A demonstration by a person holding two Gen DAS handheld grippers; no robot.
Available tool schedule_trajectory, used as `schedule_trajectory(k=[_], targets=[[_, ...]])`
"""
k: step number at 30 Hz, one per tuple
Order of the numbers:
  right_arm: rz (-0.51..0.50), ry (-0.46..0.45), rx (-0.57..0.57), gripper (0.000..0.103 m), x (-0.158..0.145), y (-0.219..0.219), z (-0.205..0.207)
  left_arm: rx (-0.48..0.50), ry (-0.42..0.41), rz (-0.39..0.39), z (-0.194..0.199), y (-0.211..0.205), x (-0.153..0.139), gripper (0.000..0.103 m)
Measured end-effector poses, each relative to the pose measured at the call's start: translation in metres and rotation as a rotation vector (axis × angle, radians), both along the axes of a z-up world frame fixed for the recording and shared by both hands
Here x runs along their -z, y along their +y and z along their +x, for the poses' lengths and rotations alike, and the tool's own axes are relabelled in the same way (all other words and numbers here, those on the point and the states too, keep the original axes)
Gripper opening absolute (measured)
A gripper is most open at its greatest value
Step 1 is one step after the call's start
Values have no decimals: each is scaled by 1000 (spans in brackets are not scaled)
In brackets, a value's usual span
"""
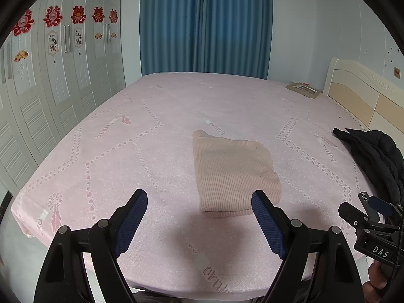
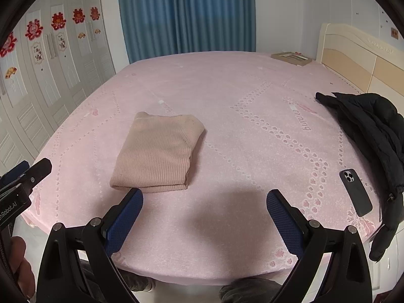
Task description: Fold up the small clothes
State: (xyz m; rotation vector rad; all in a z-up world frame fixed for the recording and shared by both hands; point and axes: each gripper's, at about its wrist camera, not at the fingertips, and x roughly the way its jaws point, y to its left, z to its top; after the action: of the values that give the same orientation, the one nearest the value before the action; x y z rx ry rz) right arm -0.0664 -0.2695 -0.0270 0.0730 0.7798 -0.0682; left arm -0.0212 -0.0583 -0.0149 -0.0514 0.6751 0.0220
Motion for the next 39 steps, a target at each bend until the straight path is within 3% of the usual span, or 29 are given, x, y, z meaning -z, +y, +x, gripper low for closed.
schedule_trajectory(k=[39], targets=[[18, -15, 5, 97, -5, 0, -2, -7, -11, -25, -4, 9, -7, 84]])
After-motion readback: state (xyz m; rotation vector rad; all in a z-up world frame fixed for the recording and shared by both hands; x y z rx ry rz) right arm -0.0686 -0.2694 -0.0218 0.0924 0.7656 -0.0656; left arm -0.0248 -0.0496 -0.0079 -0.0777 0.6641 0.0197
